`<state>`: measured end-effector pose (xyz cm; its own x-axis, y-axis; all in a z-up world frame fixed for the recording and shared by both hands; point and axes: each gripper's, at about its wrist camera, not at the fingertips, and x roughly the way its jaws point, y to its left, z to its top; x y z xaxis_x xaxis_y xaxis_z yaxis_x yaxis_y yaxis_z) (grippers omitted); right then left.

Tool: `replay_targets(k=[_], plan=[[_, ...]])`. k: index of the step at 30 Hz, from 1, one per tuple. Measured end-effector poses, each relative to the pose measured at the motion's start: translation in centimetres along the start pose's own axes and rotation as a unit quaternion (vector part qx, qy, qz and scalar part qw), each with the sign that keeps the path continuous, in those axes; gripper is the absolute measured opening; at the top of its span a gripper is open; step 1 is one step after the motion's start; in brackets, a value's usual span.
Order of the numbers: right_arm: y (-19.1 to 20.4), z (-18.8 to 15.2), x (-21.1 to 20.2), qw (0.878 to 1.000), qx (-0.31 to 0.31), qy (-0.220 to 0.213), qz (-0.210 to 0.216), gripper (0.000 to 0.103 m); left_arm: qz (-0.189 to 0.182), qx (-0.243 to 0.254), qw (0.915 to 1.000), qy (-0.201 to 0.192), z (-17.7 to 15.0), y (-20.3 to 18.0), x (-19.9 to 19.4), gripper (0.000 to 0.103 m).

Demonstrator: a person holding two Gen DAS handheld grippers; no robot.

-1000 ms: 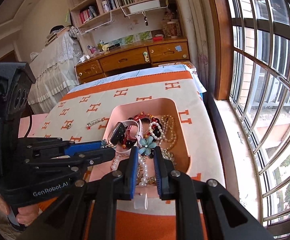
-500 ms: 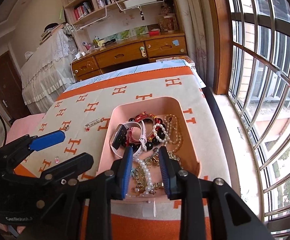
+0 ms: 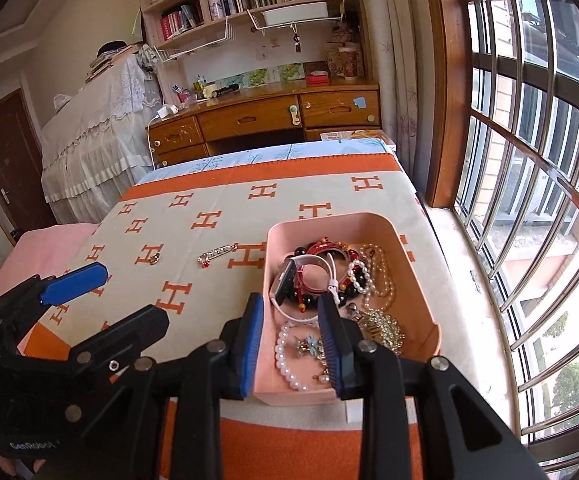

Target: Organize jewelry

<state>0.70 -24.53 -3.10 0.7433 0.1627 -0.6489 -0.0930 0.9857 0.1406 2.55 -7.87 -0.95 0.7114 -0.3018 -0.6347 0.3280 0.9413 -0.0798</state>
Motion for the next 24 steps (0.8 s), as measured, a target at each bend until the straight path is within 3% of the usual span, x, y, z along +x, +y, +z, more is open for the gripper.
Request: replay_targets(k=[11, 24], plan=[[4.2, 0.9, 0.1, 1.000, 0.000, -0.003, 0.014, 0.028, 0.025, -0.023, 0.9992, -0.019, -0.6, 3.8, -2.7, 0.086], [6.9, 3.3, 1.5, 1.000, -0.004, 0.000, 0.030, 0.028, 0.053, -0.063, 0.9964, -0.021, 1.8, 9.2, -3.2, 0.086]])
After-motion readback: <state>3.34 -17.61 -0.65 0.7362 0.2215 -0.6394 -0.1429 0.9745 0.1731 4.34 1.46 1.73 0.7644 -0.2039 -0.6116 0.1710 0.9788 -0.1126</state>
